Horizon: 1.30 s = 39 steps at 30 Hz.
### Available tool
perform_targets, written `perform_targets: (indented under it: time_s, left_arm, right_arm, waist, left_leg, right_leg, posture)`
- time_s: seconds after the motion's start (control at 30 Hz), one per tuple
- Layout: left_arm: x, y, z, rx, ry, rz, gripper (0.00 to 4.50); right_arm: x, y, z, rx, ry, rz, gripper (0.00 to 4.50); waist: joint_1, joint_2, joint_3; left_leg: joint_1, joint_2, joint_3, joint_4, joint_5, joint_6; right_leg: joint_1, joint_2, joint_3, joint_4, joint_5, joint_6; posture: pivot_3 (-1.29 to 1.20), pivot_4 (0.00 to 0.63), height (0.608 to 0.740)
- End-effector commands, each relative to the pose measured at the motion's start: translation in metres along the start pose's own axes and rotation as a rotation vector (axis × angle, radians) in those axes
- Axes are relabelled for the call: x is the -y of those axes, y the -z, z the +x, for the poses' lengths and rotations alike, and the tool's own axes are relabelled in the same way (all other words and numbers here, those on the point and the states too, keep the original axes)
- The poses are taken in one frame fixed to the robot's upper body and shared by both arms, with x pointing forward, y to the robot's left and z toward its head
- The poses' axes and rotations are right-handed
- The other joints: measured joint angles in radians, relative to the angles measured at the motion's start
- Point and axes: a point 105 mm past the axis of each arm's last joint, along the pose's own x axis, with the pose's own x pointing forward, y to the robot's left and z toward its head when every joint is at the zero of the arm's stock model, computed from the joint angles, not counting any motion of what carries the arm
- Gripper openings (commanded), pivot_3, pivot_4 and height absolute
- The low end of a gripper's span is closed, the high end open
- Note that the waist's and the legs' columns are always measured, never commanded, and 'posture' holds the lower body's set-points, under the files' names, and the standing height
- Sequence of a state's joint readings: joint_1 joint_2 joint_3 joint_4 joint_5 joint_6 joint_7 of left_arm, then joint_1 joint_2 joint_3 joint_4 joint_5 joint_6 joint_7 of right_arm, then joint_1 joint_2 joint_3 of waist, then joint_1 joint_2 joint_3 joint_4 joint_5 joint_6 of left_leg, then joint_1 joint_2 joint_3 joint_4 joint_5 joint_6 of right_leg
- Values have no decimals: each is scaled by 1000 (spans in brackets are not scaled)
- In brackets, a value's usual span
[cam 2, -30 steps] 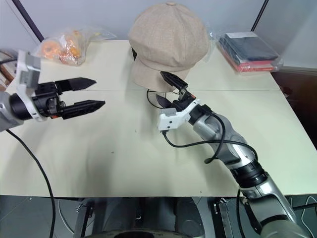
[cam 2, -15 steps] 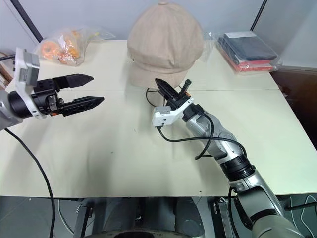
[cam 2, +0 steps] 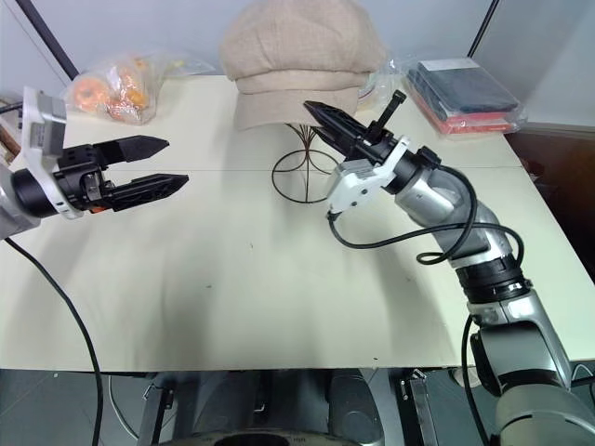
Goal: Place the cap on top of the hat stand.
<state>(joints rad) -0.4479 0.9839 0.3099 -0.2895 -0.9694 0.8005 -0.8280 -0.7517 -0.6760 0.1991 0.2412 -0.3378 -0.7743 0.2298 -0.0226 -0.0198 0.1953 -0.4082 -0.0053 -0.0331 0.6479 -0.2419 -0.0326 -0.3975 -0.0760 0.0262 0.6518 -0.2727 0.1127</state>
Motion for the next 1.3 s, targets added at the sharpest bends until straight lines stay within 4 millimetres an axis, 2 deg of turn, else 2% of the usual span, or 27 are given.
perform_targets:
  time_s: [0.03,0.17,0.33,0.43,0.47,0.53,0.67,0.77,0.83,0.97,1.1,1.2,1.3]
  left_arm:
    - [-1,-17,-4,43,-10,66,4500]
    - [-2,-20,-5,43,-14,79,4500]
    - [0,-23,-6,48,-8,84,4500]
    - [2,-24,-5,48,2,87,4500]
    - [2,-24,-5,45,5,89,4500]
    - [3,-24,-5,41,8,92,4500]
    - [3,-24,-5,40,15,91,4500]
    - [4,-24,-5,39,23,91,4500]
    - [4,-24,-5,40,30,89,4500]
    - [3,-24,-7,38,41,87,4500]
    - [-2,-27,-9,43,45,89,4500]
    - [-6,-33,-14,60,50,92,4500]
    - [-10,-39,-20,69,51,96,4500]
  right_arm:
    - [5,4,-1,55,8,6,52]
    - [-24,22,-11,24,-74,59,52]
    - [-32,29,-13,26,-94,89,52]
    - [-34,37,-13,-5,-104,120,1006]
    - [-33,39,-14,-13,-102,123,1653]
    - [-35,41,-15,-27,-114,120,2468]
    - [-41,40,-24,-42,-150,109,4479]
    - [-44,38,-39,-75,-202,115,4479]
    - [-40,36,-52,-104,-222,132,4479]
    - [-29,28,-80,-223,-323,362,4479]
    - [-5,21,-98,-319,-425,648,4479]
    - [31,19,-115,-394,-475,1018,4479]
    - [60,23,-124,-408,-442,1208,4479]
  waist:
    - [0,0,0]
    - [-5,0,0]
    - [-13,0,0]
    - [-20,0,0]
    - [-20,0,0]
    - [-22,0,0]
    - [-22,0,0]
    - [-17,0,0]
    - [-14,0,0]
    - [-12,1,1]
    - [-18,2,1]
    - [-18,3,2]
    - [-17,3,2]
  left_leg:
    - [0,0,0,0,0,0]
    - [0,0,0,0,0,0]
    - [0,0,0,0,0,0]
    - [0,0,0,0,0,0]
    - [0,0,0,0,0,0]
    - [0,0,0,0,0,0]
    - [0,0,0,-1,0,0]
    - [0,0,0,-1,0,0]
    - [0,0,0,-1,0,0]
    - [0,0,0,0,0,0]
    - [1,1,0,0,0,0]
    - [1,2,0,0,0,1]
    - [1,2,0,-1,-1,1]
  right_leg:
    - [0,0,0,0,0,0]
    - [0,0,0,0,0,0]
    - [0,0,0,0,0,0]
    - [0,0,0,0,0,0]
    - [0,0,0,0,0,0]
    - [0,0,0,0,0,0]
    - [0,0,0,0,0,0]
    - [0,0,0,0,0,0]
    - [0,-1,0,0,0,0]
    - [1,-2,0,-1,0,0]
    - [1,-2,0,-1,0,0]
    - [2,-1,0,-1,0,0]
    - [1,-2,0,-2,0,0]
  posture:
    - [0,150,740]
    - [0,150,740]
    - [0,150,740]
    - [0,150,740]
    - [0,150,740]
    - [0,150,740]
    - [0,150,740]
    - [0,150,740]
    - [0,150,740]
    - [0,150,740]
    - [0,150,740]
    - [0,150,740]
    - [0,150,740]
